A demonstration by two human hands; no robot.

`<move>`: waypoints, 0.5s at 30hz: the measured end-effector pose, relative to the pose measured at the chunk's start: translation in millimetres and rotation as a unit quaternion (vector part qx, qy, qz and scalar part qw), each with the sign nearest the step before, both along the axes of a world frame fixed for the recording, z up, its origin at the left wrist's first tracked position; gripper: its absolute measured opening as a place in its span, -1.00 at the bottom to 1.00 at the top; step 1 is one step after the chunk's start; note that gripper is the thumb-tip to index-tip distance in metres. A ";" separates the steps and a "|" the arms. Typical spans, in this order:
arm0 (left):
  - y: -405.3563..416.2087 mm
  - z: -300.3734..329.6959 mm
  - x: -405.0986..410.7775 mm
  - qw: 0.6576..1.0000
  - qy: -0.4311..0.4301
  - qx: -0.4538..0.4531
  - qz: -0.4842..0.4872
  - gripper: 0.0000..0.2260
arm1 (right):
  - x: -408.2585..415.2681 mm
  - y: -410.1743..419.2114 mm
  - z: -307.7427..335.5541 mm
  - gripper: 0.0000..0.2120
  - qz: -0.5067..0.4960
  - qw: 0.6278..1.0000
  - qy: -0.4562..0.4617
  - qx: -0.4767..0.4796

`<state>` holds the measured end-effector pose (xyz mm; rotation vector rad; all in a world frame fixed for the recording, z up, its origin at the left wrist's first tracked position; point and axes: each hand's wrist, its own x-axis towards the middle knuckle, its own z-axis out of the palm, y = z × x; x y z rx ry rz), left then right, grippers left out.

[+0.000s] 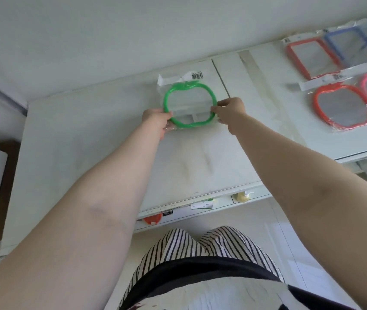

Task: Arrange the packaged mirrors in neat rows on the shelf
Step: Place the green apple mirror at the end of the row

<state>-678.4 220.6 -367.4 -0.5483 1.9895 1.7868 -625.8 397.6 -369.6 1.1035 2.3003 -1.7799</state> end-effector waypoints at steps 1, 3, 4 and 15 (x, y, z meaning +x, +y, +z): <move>-1.5 5.2 5.9 1.000 0.003 0.012 0.007 -0.68 | 6.3 0.2 5.4 -0.75 -0.008 1.000 0.003 -0.013; -4.1 13.9 20.0 1.000 0.005 0.017 0.012 -0.67 | 19.0 0.4 13.9 -0.74 -0.014 0.999 0.003 -0.036; -5.8 17.5 29.2 1.000 0.005 0.021 0.013 -0.67 | 26.5 0.7 16.9 -0.74 -0.012 0.999 0.004 -0.046; -32.0 20.8 143.8 0.997 0.020 0.077 -0.008 -0.67 | 149.0 -18.3 24.4 -0.88 -0.067 0.995 0.057 -0.044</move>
